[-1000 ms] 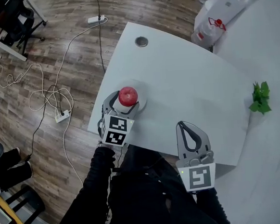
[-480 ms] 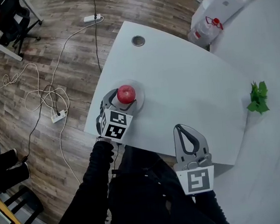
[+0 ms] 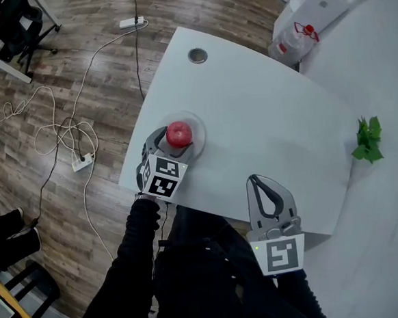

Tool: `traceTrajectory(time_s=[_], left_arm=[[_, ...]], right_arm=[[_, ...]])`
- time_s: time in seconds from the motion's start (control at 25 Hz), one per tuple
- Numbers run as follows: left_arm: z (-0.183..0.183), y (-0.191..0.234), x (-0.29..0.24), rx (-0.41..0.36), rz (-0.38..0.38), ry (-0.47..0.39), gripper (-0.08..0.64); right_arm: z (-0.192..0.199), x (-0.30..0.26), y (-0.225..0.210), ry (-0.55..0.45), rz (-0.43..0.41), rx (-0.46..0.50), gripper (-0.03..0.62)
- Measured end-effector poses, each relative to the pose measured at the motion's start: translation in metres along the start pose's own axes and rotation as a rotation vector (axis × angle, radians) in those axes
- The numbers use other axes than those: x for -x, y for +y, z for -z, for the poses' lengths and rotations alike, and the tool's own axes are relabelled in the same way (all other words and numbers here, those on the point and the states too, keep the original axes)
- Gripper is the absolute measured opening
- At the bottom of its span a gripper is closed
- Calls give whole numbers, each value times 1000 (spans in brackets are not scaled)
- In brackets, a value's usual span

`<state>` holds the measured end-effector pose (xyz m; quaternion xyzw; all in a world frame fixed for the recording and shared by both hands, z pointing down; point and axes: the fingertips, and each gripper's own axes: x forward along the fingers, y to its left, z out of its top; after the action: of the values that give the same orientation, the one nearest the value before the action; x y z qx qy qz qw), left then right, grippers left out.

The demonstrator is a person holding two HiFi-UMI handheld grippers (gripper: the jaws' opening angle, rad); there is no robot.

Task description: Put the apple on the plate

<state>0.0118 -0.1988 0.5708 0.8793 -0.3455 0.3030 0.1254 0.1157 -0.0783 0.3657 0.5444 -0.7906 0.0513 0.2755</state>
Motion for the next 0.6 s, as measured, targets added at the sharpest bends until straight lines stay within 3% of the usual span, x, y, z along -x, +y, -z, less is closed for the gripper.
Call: traceTrajectory(time_s=[0.6], left_arm=[[12, 2, 1, 44, -8, 29, 357]], right_arm=[[3, -6, 9, -3, -29, 13, 41]])
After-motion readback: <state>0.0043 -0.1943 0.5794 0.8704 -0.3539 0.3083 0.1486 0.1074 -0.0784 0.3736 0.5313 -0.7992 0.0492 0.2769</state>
